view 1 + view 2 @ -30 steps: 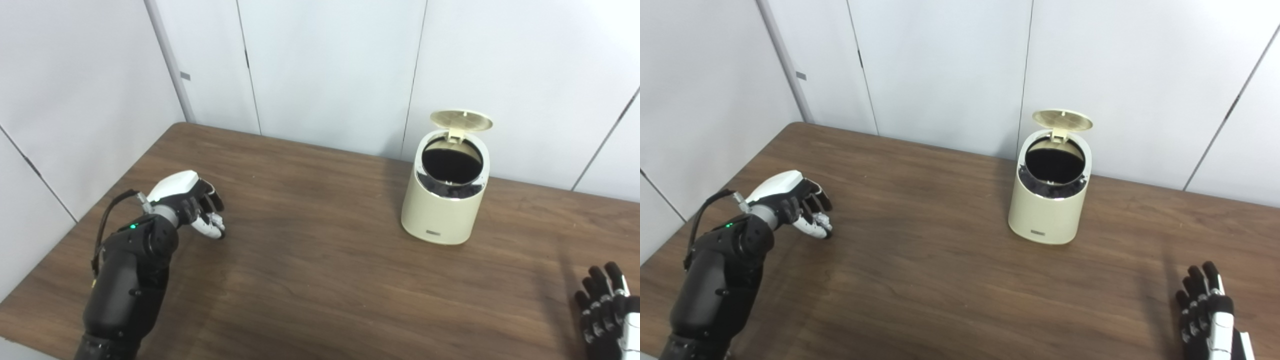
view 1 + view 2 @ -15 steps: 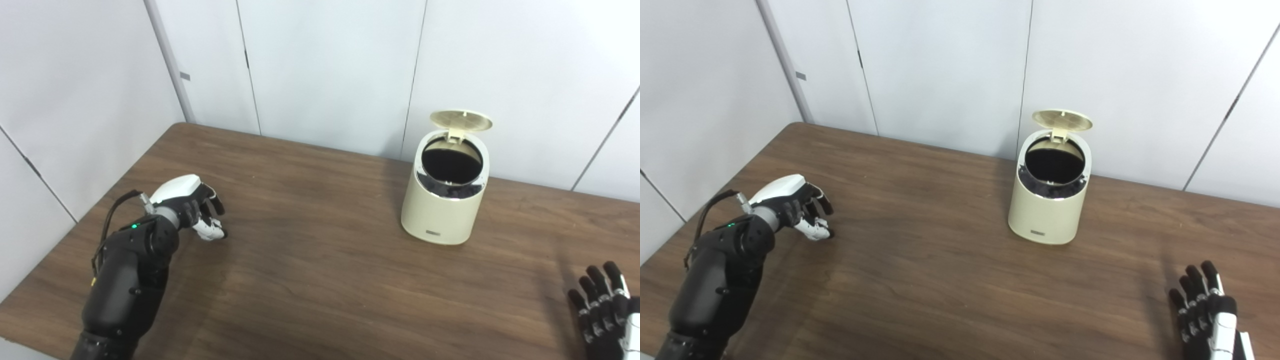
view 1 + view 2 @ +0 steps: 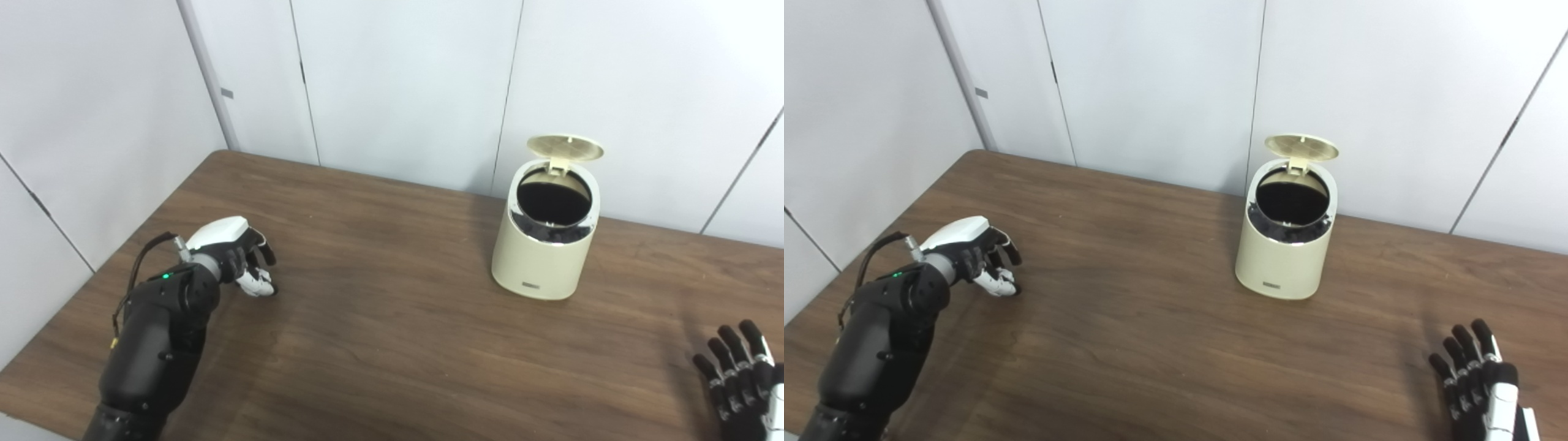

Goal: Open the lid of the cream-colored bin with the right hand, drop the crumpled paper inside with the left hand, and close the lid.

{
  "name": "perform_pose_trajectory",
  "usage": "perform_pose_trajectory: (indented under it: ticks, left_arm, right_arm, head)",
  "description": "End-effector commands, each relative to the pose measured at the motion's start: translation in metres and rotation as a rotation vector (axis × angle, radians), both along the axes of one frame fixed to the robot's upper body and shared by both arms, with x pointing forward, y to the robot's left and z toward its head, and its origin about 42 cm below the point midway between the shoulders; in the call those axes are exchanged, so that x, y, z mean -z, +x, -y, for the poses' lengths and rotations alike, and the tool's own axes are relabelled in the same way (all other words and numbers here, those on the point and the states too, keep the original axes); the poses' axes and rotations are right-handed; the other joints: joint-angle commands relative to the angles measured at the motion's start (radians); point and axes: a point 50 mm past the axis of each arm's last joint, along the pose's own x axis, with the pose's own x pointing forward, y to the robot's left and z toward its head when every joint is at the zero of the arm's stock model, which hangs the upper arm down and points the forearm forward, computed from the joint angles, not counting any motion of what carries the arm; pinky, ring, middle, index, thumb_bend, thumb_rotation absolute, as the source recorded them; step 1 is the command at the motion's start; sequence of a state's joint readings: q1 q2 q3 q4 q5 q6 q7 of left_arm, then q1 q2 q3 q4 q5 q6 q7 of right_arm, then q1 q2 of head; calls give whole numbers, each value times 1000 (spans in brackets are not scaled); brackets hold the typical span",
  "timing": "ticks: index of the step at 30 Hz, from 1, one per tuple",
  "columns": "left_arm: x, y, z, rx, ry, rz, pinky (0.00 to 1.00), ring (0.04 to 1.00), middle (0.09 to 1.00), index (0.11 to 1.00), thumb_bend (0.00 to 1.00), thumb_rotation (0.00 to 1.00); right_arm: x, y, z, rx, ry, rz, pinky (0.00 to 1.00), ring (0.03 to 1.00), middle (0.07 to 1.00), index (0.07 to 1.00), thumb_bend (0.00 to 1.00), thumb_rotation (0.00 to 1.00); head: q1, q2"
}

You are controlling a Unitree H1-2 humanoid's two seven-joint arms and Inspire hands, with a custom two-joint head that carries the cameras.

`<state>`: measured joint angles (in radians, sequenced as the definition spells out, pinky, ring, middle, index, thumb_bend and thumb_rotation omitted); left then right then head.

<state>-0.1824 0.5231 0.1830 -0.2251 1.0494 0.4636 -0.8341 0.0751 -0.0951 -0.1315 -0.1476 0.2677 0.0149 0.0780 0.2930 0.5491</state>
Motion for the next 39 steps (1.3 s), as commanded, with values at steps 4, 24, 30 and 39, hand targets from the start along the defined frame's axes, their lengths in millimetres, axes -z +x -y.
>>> perform_pose_trajectory:
  ticks: [4,24,30,39]
  left_arm:
    - [-28,5,-4,-12,53,82,483,417,536,666,502,0]
    - [-35,6,1,3,94,186,342,394,470,505,503,0]
    - [-40,4,5,33,85,210,351,365,443,491,500,0]
    - [-57,1,22,94,54,281,388,377,460,492,501,0]
  right_arm:
    - [-6,3,2,8,7,25,892,945,935,942,463,938]
    - [-3,5,5,-1,42,32,929,955,942,942,451,901]
    - [-2,5,6,-4,37,30,929,961,949,944,450,926]
    - [-1,5,6,-1,48,24,926,954,940,942,452,900]
  head:
    - [1,3]
    - [3,8]
    - [3,10]
    - [3,10]
